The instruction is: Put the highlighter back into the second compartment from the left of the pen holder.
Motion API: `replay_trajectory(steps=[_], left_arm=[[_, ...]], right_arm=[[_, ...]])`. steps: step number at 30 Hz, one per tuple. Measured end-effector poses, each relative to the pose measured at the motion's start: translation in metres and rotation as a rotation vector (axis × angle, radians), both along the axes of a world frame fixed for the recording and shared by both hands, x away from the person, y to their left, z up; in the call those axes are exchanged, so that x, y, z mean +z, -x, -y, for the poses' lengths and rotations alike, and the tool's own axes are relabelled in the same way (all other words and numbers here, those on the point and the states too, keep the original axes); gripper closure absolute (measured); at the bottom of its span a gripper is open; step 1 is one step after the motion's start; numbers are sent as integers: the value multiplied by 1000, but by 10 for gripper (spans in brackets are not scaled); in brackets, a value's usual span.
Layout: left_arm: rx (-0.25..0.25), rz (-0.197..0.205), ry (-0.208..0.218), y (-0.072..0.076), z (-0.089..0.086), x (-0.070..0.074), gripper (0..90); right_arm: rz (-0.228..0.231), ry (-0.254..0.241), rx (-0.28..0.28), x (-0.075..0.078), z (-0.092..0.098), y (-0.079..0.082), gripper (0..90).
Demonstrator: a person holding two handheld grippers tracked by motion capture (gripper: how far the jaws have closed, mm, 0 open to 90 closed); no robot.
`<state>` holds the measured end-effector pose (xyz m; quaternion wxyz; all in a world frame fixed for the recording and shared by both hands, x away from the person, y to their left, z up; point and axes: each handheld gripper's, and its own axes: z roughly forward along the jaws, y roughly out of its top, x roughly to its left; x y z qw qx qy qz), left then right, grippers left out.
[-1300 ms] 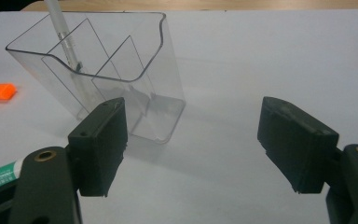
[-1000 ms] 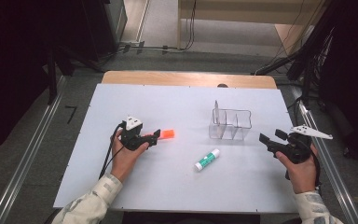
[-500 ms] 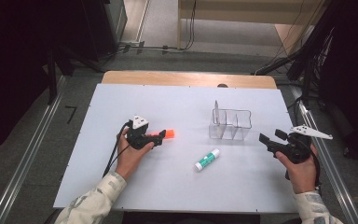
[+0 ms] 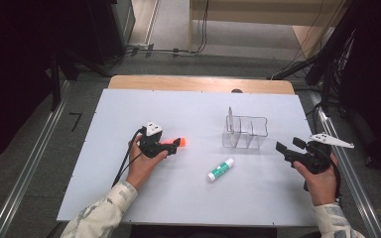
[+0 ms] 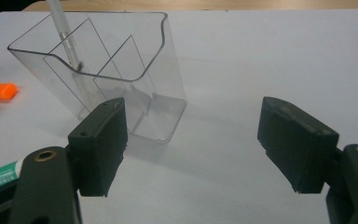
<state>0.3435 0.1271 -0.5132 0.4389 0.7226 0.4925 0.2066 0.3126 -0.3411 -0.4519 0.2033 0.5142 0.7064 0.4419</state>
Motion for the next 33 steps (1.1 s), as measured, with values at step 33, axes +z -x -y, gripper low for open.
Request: replay_trajectory(steps=[33], left_arm=[[-69,-74,-105,-9,15,-4,216]], right_arm=[[-6,-3,2,0,0,0,228]])
